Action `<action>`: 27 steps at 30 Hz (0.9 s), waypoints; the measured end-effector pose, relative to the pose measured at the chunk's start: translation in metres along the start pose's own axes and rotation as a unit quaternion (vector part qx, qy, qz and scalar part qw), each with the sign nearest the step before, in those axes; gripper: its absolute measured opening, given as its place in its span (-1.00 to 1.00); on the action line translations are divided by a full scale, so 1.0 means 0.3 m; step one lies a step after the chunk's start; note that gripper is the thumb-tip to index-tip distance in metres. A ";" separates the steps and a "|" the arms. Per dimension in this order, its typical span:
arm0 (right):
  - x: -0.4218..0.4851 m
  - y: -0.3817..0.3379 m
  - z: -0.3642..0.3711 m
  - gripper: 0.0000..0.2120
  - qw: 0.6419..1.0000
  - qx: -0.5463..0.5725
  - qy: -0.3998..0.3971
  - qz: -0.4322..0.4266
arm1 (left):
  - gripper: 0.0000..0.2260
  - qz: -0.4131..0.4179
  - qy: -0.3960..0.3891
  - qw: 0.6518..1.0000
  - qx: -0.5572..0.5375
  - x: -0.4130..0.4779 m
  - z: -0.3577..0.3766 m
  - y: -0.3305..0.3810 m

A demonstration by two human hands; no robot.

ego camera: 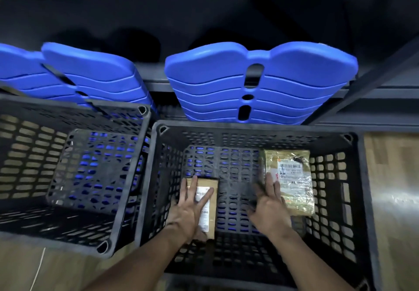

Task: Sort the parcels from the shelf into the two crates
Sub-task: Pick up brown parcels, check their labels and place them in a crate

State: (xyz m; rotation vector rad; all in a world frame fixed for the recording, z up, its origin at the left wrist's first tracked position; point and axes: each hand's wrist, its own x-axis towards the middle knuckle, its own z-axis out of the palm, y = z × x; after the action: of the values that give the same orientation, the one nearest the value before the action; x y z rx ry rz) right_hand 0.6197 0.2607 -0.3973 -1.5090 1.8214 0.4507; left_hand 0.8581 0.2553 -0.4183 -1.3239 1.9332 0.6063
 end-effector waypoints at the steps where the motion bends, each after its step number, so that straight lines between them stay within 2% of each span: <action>1: -0.005 0.006 -0.003 -0.36 1.000 -0.017 -0.008 0.005 | 0.23 0.007 0.004 1.000 0.010 0.003 0.006 -0.014; 4: -0.003 0.024 -0.004 -0.28 0.999 -0.036 -0.016 0.010 | 0.18 0.018 0.008 0.998 0.060 0.005 0.011 -0.047; 7: -0.005 0.036 -0.005 -0.13 0.998 -0.058 -0.027 -0.001 | 0.33 0.029 0.008 0.996 0.084 0.032 0.021 -0.050; 10: -0.017 0.029 -0.027 -0.20 0.996 -0.079 -0.031 0.002 | 0.40 0.048 0.001 0.992 0.116 0.050 0.015 -0.038; 13: -0.010 0.025 -0.017 -0.25 0.997 -0.070 -0.029 0.015 | 0.36 0.032 -0.007 0.991 0.133 0.044 0.012 -0.045; 15: -0.003 0.019 -0.014 -0.21 0.997 -0.068 -0.024 0.011 | 0.33 0.023 -0.022 0.993 0.116 0.040 0.011 -0.055; 18: -0.004 0.002 -0.052 -0.12 0.999 -0.023 -0.031 0.001 | 0.13 0.040 -0.036 0.994 0.096 0.031 -0.005 -0.069; 20: -0.001 0.000 -0.085 -0.11 0.999 0.031 -0.023 0.003 | -0.01 0.060 -0.021 0.997 0.045 0.013 -0.032 -0.078; 24: -0.058 -0.024 -0.193 -0.42 0.993 0.115 -0.001 0.010 | -0.33 0.055 0.059 0.990 -0.114 -0.056 -0.146 -0.071; 25: -0.085 -0.039 -0.226 -0.48 0.993 0.119 0.004 0.000 | -0.41 0.052 0.087 0.981 -0.165 -0.083 -0.194 -0.066; 27: -0.147 -0.072 -0.297 -0.46 0.989 0.136 0.034 -0.037 | -0.52 0.038 0.166 0.948 -0.270 -0.144 -0.299 -0.060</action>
State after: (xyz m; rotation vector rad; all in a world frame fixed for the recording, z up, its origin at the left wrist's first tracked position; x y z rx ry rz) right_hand 0.6160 0.2267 -0.3013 -1.4109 1.7896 0.1102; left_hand 0.8588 0.2109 -0.3276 -1.7852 2.1845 1.0644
